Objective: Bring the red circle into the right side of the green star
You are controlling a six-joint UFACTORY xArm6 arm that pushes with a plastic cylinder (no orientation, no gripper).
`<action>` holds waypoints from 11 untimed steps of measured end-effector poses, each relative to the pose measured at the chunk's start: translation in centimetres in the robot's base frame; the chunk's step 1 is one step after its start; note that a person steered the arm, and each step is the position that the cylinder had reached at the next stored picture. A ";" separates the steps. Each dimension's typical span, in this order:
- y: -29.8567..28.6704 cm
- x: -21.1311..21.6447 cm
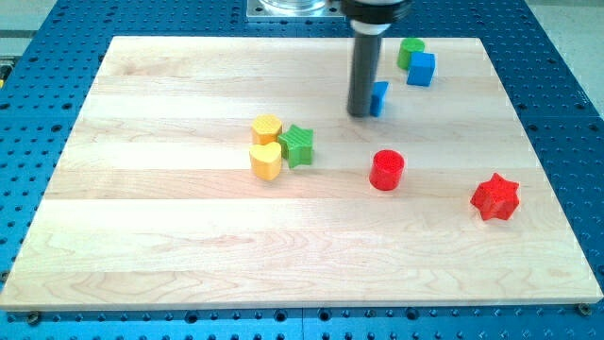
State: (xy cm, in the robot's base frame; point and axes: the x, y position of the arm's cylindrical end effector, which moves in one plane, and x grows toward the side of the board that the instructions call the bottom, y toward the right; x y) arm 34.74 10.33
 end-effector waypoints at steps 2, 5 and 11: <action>3.7 -1.1; -0.6 14.4; -3.9 9.0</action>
